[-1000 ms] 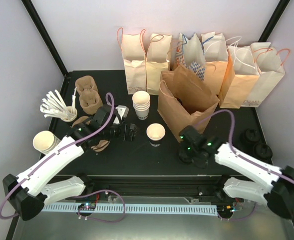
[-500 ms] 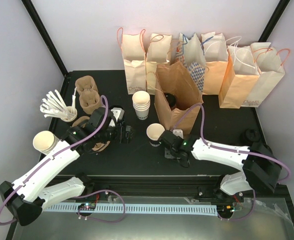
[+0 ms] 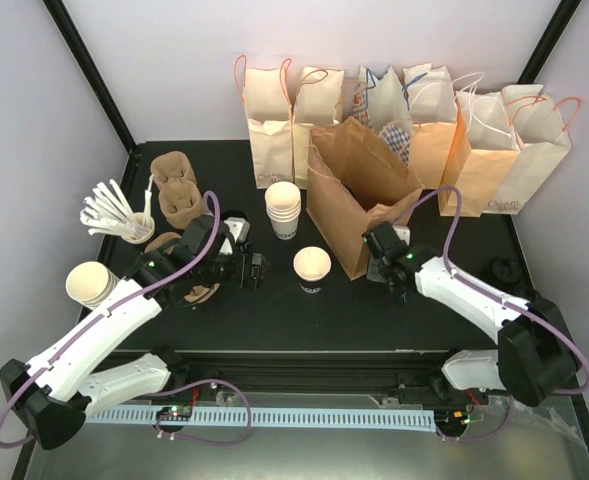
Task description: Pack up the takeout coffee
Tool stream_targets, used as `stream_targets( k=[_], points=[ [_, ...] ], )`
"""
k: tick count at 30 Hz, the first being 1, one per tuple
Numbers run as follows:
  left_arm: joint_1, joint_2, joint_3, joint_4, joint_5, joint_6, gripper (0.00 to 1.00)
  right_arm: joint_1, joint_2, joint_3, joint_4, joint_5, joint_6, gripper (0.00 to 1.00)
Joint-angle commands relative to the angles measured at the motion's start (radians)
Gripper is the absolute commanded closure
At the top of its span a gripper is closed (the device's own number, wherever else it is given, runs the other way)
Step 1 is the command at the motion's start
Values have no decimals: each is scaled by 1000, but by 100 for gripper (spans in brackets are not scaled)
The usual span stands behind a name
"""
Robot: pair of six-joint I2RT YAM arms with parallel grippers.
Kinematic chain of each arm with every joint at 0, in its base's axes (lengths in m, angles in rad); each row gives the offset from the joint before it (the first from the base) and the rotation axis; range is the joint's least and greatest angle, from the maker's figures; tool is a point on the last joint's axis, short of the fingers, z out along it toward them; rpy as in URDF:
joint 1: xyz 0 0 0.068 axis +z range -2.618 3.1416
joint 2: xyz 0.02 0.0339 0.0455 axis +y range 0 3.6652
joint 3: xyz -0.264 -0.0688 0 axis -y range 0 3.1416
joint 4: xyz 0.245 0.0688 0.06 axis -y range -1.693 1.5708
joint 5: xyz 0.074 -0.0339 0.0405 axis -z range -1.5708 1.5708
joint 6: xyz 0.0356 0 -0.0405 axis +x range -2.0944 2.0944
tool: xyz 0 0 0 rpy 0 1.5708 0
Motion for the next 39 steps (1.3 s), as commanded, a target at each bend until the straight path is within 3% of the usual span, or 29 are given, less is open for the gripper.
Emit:
stream_targets(
  k=[1, 5, 10, 16, 24, 32, 33, 36, 39],
  points=[
    [10, 32, 52, -5, 5, 28, 1, -111, 38, 80, 7, 24, -144, 95],
    [14, 61, 65, -6, 13, 38, 1, -228, 86, 94, -14, 9, -156, 95],
    [22, 73, 63, -3, 26, 36, 1, -364, 37, 101, -24, -29, -182, 95],
    [26, 78, 54, 10, 46, 23, 1, -364, -81, 57, -82, -102, -186, 95],
    [30, 100, 58, 39, 77, 12, 1, 1, -340, -153, -79, -102, 6, 95],
    [30, 137, 81, 39, 125, -7, 1, 231, -196, -195, 33, -65, 140, 94],
    [30, 136, 81, 39, 125, -8, 1, 248, -173, -185, 44, -63, 141, 90],
    [32, 129, 82, 25, 121, -9, 1, 278, -122, -153, 39, -55, 155, 54],
    [31, 114, 78, 12, 107, -7, 1, 290, -122, -138, 9, -48, 168, 31]
  ],
)
